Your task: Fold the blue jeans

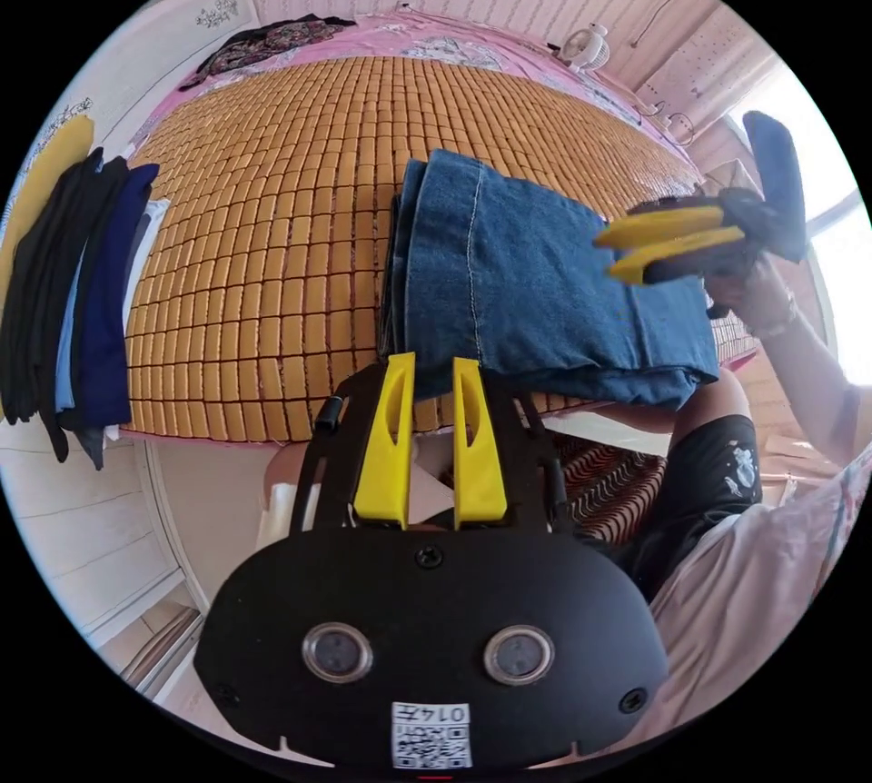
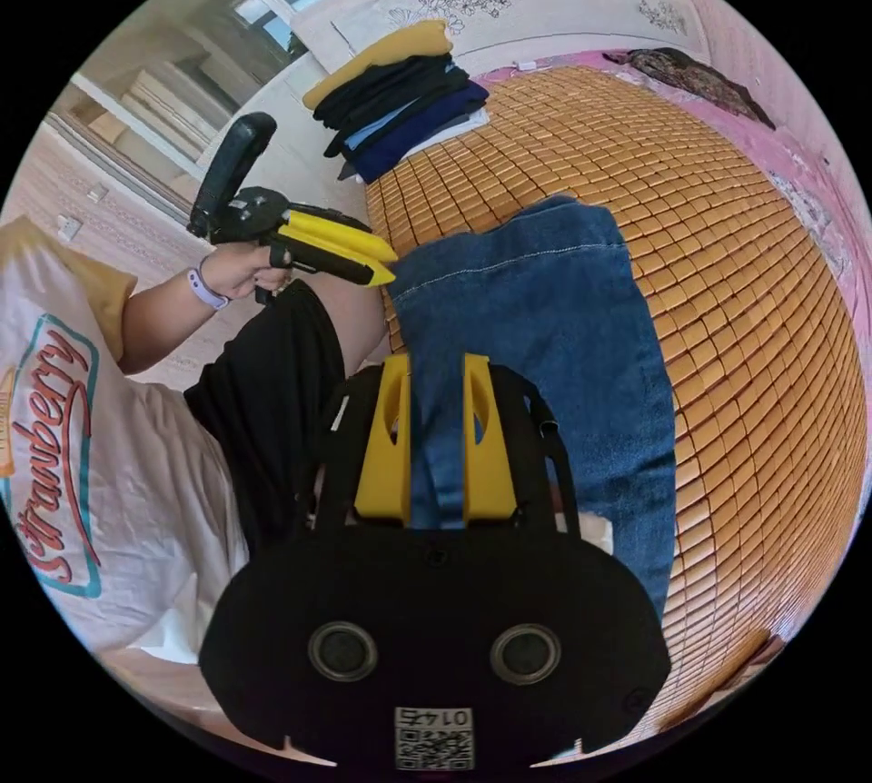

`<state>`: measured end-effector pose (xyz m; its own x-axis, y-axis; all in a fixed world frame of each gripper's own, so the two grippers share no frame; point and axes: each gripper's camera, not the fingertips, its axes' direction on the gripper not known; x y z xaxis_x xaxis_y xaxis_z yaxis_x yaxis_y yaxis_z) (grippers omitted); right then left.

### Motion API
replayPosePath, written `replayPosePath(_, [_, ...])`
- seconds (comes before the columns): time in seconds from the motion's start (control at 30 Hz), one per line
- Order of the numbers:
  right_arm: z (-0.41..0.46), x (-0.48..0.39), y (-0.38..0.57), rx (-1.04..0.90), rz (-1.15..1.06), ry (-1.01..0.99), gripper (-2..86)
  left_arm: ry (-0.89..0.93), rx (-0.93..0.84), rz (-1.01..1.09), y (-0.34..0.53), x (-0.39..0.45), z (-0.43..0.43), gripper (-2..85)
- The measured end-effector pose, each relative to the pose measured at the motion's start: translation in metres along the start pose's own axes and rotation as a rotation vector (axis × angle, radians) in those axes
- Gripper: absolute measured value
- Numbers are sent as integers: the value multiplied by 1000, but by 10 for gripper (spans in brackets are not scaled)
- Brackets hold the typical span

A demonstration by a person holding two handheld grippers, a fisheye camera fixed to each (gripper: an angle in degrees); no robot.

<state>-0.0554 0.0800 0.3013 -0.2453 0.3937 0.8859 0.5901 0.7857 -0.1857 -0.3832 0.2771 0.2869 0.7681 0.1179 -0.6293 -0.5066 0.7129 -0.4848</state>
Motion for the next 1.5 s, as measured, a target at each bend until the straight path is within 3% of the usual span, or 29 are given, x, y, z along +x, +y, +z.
replayPosePath(0.13, [0, 62, -38, 38, 148, 165, 108, -3, -14, -4, -7, 5, 6, 66])
replayPosePath(0.23, [8, 92, -57, 83, 220, 170, 114, -8, -15, -13, -11, 10, 6, 71])
replayPosePath(0.33, [32, 110, -70, -23, 261, 71, 104, -39, 34, -21, -14, 16, -6, 85])
replayPosePath(0.47, [24, 87, -67, 13, 182, 185, 33, -5, -7, -23, -22, 18, 14, 72])
replayPosePath(0.6, [5, 68, -61, 61, 100, 215, 10, -71, -7, 104, -26, 34, 21, 30])
replayPosePath(0.73, [-18, 58, -57, 97, 43, 168, 2, -112, 11, 156, -25, 45, 14, 3])
replayPosePath(0.93, [-52, 58, -60, 205, 67, 69, 0, -68, 178, 75, -11, 45, -25, -1])
replayPosePath(1.13, [5, 90, -105, 26, 313, 28, 2, -98, 46, -17, -28, 34, 36, 2])
replayPosePath(1.27, [14, 91, -112, 19, 361, 82, 3, -127, 2, 20, -38, 40, 48, 8])
replayPosePath(1.43, [-70, 62, -67, 180, 247, 282, 1, -191, 177, 69, -23, 46, 15, -5])
replayPosePath(1.5, [-99, 53, -34, 161, 222, 391, -1, -167, 250, 198, -26, 72, 5, -8])
